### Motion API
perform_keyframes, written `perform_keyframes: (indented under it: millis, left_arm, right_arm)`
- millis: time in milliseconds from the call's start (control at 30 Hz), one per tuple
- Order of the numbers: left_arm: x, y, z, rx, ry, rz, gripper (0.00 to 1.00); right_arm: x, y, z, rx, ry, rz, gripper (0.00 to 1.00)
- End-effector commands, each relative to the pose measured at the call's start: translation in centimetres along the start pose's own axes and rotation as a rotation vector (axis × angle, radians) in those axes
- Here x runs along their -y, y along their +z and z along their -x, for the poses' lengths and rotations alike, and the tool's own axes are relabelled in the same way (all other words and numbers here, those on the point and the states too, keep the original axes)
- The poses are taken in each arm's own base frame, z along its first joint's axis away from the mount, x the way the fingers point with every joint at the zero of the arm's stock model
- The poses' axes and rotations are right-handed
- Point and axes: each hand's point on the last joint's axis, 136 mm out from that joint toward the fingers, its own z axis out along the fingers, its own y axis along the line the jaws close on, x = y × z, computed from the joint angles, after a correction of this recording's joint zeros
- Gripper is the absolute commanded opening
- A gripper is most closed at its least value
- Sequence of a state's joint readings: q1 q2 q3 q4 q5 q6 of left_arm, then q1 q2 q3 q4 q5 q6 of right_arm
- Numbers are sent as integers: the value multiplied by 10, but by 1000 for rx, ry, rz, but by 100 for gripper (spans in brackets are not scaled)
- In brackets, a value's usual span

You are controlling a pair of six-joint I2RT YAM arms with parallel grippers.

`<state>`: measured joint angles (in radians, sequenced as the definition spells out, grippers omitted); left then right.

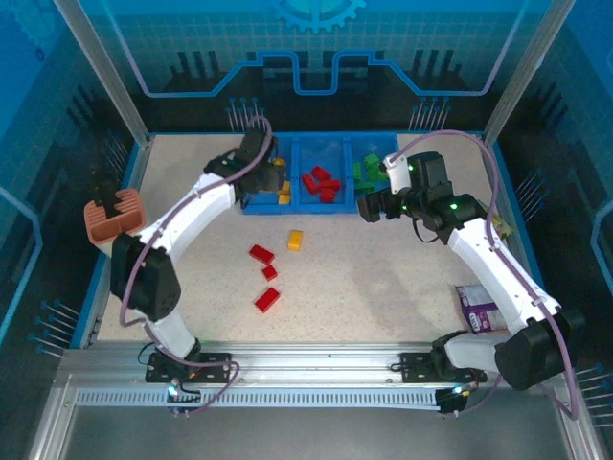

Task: Sort the legos into containers by color
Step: Pick up the lego from the center of the table.

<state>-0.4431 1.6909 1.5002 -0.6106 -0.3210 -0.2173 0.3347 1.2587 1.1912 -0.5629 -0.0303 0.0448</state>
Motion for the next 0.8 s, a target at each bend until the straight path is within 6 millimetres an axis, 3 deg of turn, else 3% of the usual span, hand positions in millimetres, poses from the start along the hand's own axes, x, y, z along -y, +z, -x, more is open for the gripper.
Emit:
perform_keyframes:
  millis: [0,133,233,567,767]
  left_arm:
    - [17,7,-54,-87,1,33,58]
    - [27,12,-90,-140,-63,34,59]
    - [33,25,-104,-170,-55,38,58]
    - [66,68,-127,-251,-15,-31,59]
    - [74,87,-139,-284,-2,-27,59]
  right_arm:
    - [-5,2,0,2,1,11,100]
    - [-6,3,1,-1,15,12,100]
    - [-8,5,0,7,18,19,100]
    - [-7,2,-2,-1,13,0,100]
    - [-7,7,-5,-18,13,0,100]
